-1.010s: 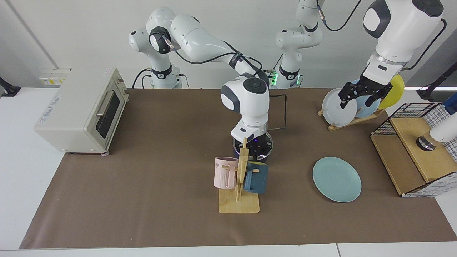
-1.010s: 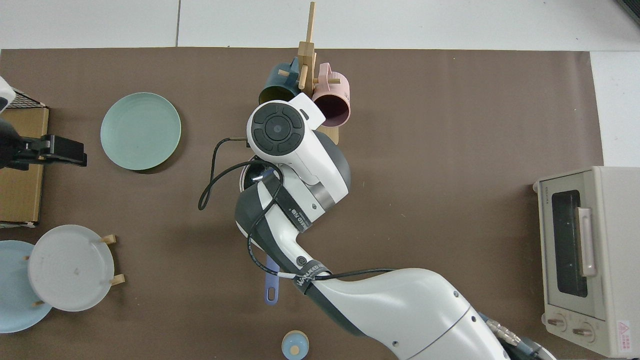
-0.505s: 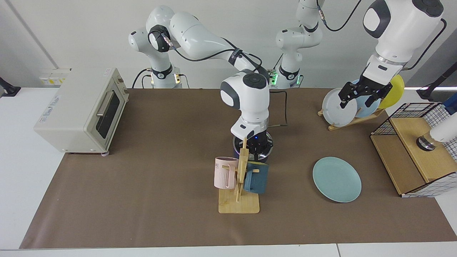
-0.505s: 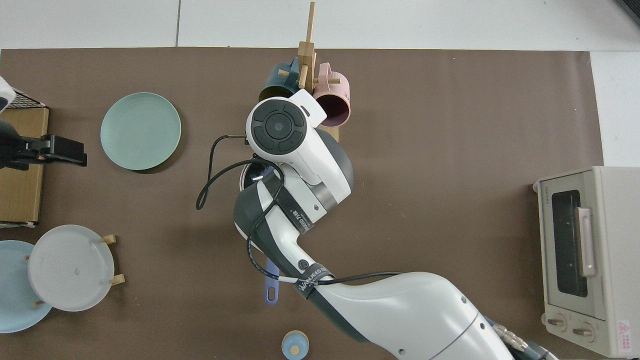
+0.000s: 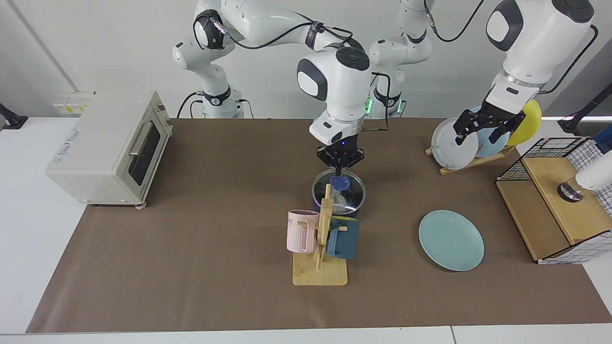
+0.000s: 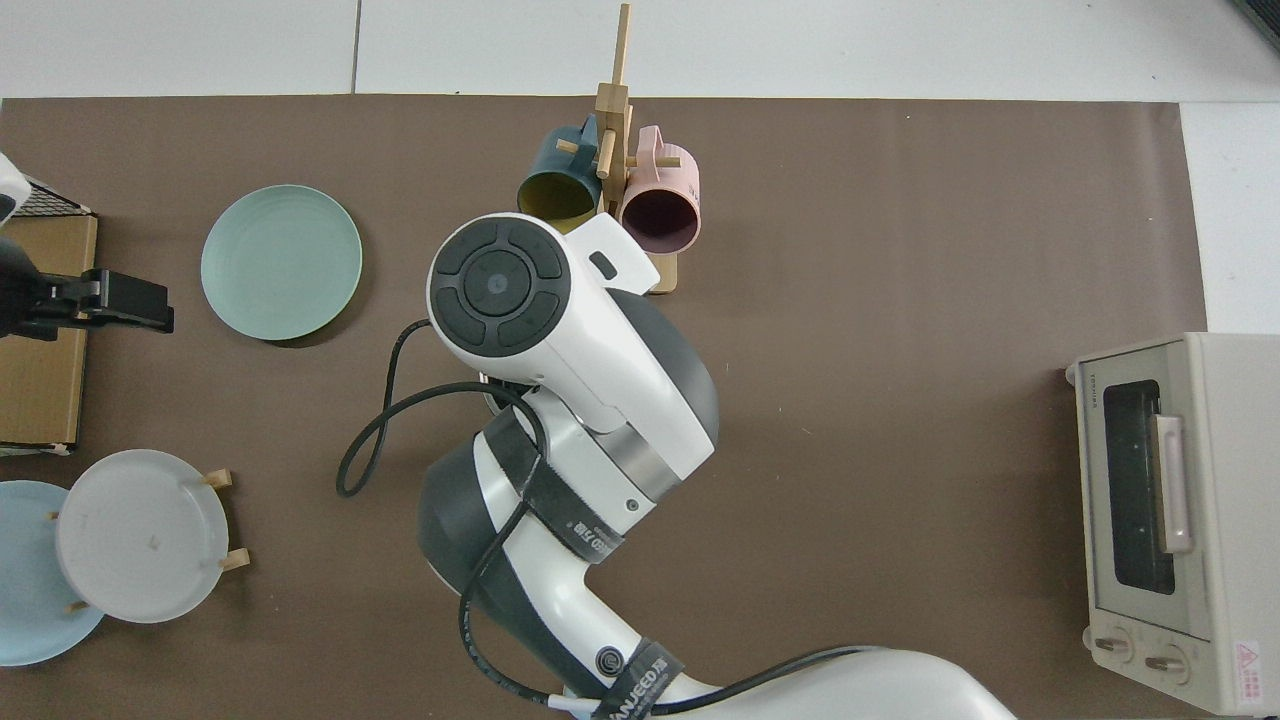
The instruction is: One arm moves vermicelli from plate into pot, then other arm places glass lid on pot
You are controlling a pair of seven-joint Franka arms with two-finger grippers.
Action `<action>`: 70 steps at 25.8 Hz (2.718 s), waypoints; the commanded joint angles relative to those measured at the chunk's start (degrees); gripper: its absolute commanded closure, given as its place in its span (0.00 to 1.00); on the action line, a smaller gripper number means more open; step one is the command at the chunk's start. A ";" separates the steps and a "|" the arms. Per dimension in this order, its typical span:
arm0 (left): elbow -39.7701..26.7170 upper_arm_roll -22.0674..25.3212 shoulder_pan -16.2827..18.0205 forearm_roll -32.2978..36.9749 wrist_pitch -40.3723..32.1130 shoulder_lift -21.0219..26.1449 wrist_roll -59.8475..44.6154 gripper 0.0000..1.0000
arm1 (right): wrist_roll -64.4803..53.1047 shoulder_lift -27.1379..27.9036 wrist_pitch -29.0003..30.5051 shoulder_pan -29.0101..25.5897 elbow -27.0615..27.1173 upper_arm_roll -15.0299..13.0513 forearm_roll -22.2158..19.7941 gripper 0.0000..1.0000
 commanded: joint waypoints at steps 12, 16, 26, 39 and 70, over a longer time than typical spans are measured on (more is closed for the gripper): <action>-0.56 0.49 -0.37 -0.74 -0.73 -1.03 0.08 0.00 | -15.60 -34.06 16.36 -14.55 -49.17 0.14 -2.97 1.00; -0.56 0.49 -0.37 -0.74 -0.73 -1.03 0.08 0.00 | -21.14 -37.22 18.12 -19.20 -53.93 0.23 -2.88 1.00; -0.56 0.49 -0.37 -0.74 -0.73 -1.03 0.08 0.00 | -31.16 -38.29 17.42 -27.64 -55.43 0.23 -1.74 1.00; -0.56 0.49 -0.37 -0.74 -0.73 -1.03 0.08 0.00 | -42.33 -34.95 6.36 -35.12 -43.93 0.14 0.55 0.76; -0.56 0.49 -0.37 -0.74 -0.73 -1.03 0.08 0.00 | -42.16 -37.05 -2.88 -38.81 -36.10 0.14 3.01 0.01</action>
